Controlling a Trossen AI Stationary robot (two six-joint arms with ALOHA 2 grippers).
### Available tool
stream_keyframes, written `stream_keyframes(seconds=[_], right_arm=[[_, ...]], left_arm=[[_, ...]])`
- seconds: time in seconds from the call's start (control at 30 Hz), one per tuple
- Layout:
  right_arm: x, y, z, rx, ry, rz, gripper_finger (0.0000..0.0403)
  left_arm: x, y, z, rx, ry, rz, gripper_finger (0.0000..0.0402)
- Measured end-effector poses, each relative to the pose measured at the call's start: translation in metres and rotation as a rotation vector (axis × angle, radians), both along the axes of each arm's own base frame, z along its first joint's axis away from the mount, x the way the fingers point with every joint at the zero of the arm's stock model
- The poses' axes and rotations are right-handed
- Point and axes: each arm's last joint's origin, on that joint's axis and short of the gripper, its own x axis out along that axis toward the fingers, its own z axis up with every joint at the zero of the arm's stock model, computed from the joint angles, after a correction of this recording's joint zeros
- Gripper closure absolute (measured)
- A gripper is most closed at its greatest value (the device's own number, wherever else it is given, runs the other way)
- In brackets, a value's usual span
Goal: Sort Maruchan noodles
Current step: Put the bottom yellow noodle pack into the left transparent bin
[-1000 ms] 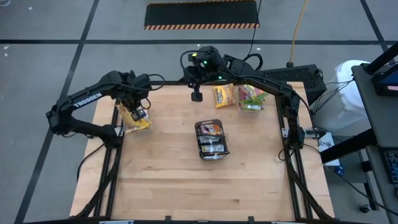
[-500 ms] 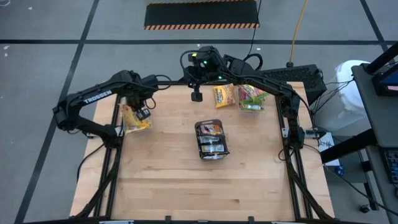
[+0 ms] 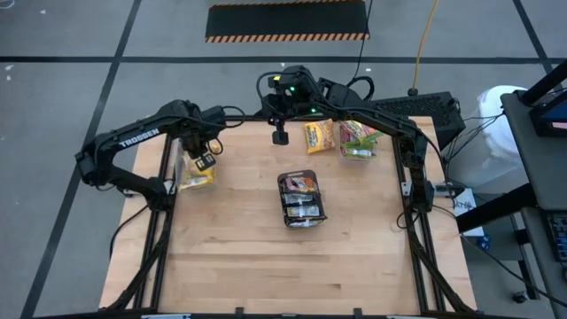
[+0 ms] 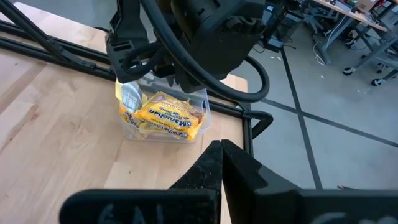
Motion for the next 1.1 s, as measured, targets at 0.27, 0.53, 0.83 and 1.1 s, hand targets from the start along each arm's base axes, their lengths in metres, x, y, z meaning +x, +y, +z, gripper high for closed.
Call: stream_keyframes(seconds=[0.27,0.53,0.83,1.1], right_arm=[[0.000,0.000,0.000,0.001,0.000,-0.001,0.0403],[0.012,-0.011,-0.008,0.030,-0.052,-0.043,0.0403],[0.028,0.004,-0.007,-0.003,-0.138,-0.019,0.0403],[0.040,0.016,-0.005,-0.017,-0.221,-0.039,0.0403]], left_arm=[[0.000,0.000,0.000,0.009,0.006,0.000,0.0339],[-0.004,0.004,0.001,0.068,0.015,0.097,0.0339],[-0.038,-0.014,0.034,0.191,-0.209,0.215,0.0339],[-0.083,-0.045,0.060,0.251,-0.452,0.273,0.0339]])
